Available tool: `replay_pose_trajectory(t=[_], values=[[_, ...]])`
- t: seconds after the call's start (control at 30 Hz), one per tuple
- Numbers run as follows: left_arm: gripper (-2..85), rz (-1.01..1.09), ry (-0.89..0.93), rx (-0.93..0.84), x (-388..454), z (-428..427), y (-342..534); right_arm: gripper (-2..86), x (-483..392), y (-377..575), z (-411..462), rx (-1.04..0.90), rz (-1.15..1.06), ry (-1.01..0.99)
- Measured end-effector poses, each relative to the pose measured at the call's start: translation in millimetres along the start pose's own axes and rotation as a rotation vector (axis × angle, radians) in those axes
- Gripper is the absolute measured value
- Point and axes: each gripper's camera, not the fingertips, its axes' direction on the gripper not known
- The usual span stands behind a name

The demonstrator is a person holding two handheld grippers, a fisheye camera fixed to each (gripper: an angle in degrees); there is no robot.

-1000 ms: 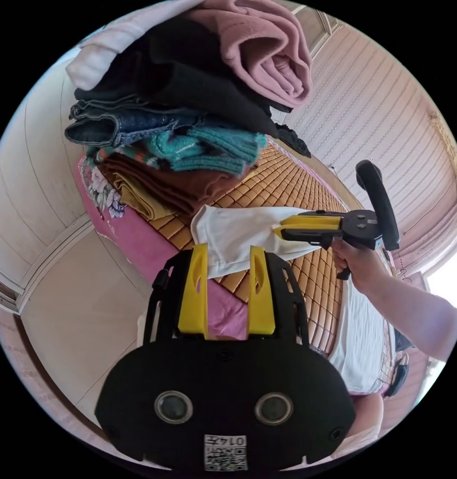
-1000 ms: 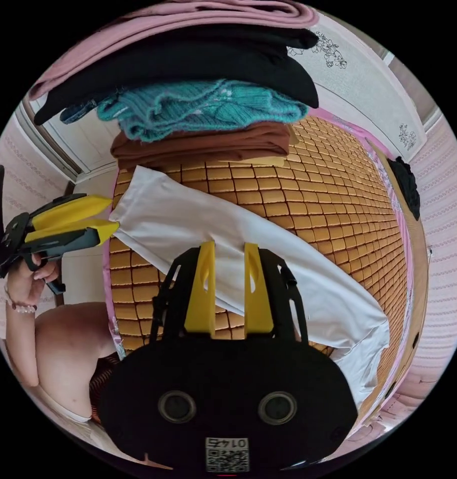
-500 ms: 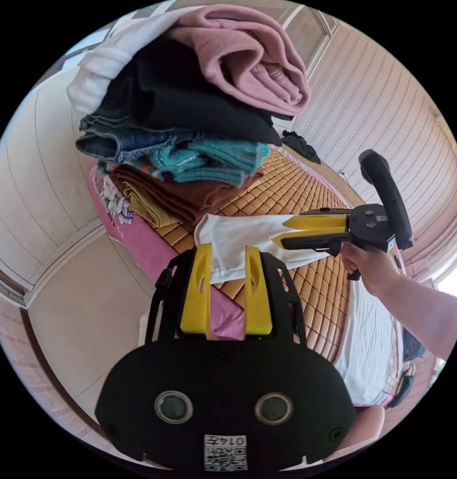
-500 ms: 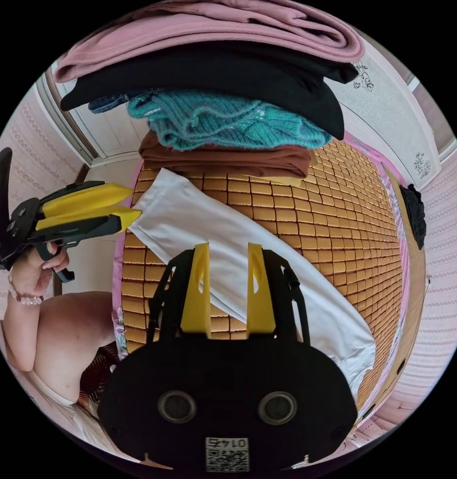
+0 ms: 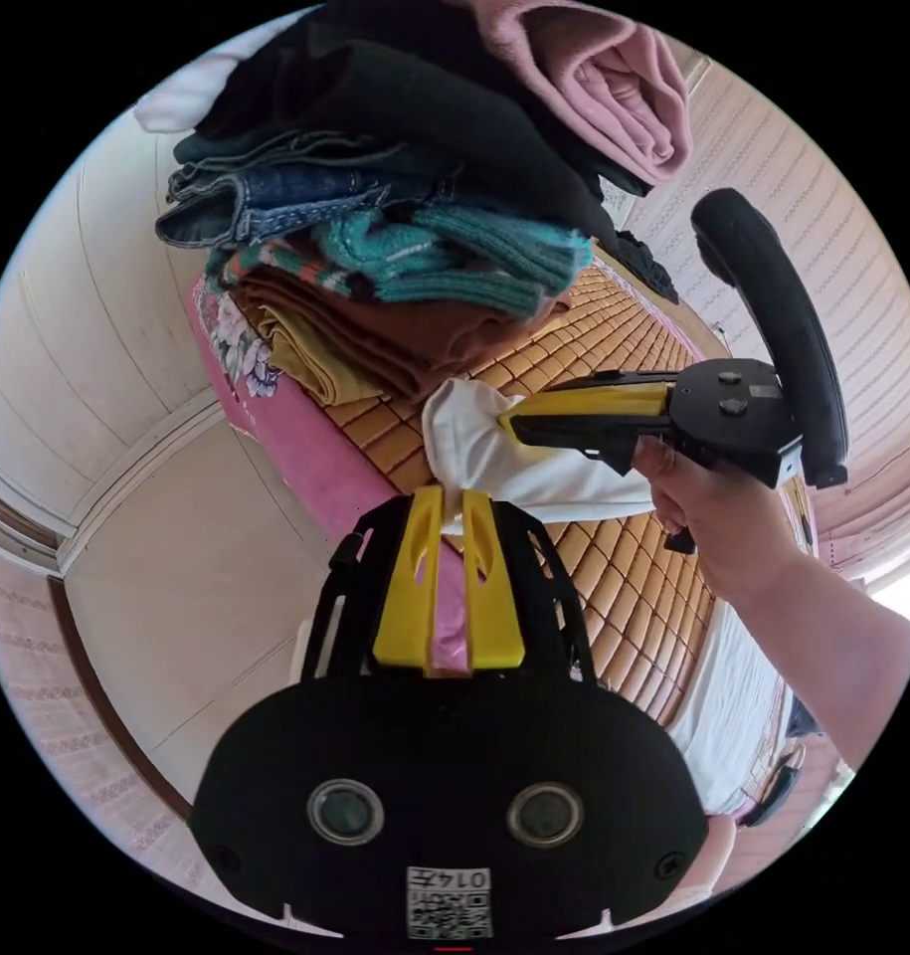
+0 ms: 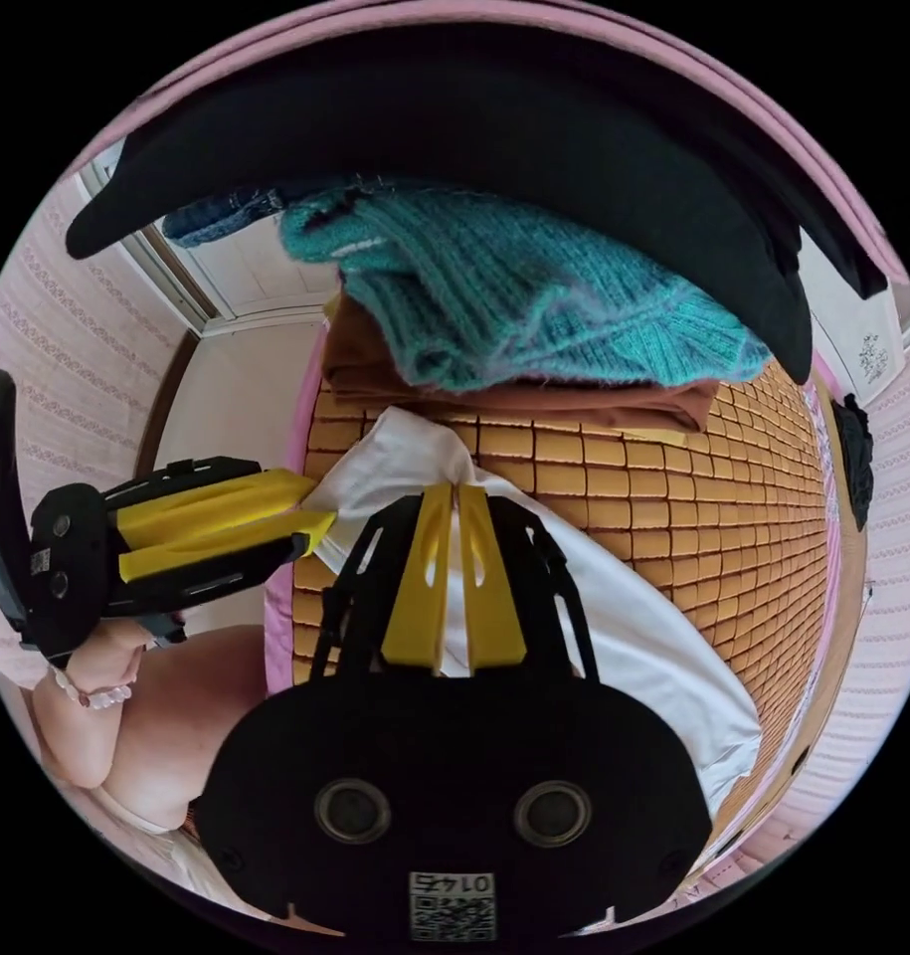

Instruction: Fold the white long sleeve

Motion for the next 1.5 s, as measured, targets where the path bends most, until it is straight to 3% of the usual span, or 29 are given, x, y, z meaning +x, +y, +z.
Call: replay_pose_trajectory(t=[0.13,0.23,0.4,0.53,0.67,0.87,0.97,1.17,1.23,1.37,1.5], values=[[-0.6,0.002,0.011,0.026,10.5,-0.9,2.2,-0.6,8.3,26.3,-14.7,0.05,0.038,-0.012],[-0.8,0.032,0.12,0.174,31.3,-17.3,5.1,-0.8,32.0,64.9,-49.7,0.174,0.125,-0.006],[-0.9,0.329,0.522,0.444,136.2,-56.0,22.9,-0.6,91.3,189.6,-141.7,0.441,0.389,0.008],[-0.9,0.647,0.779,0.45,235.6,-79.1,63.4,-0.2,89.7,355.4,-242.8,0.679,0.588,0.103],[-0.8,0.879,1.05,0.284,322.0,-81.5,127.9,0.0,50.4,485.1,-276.4,0.596,0.774,0.232],[-0.1,1.195,0.933,-0.171,403.8,-10.6,227.6,0.4,4.4,657.9,-198.3,0.214,1.195,0.155],[0.9,1.317,0.858,-0.331,428.7,15.4,269.6,1.5,-13.7,709.4,-174.9,0.213,1.335,0.083],[3.1,1.358,0.998,-0.579,457.5,34.6,321.2,7.4,-15.2,729.8,-154.4,0.278,1.321,0.007],[3.0,1.359,1.004,-0.577,460.2,32.5,325.2,10.1,-6.9,719.1,-140.5,0.245,1.267,-0.022],[0.4,1.315,0.802,-0.39,457.4,33.9,313.3,11.3,-3.6,685.5,-127.1,0.23,1.079,0.009],[-0.2,1.248,0.777,-0.493,467.6,63.0,309.2,6.1,11.9,680.7,-107.6,0.122,1.045,0.073]])
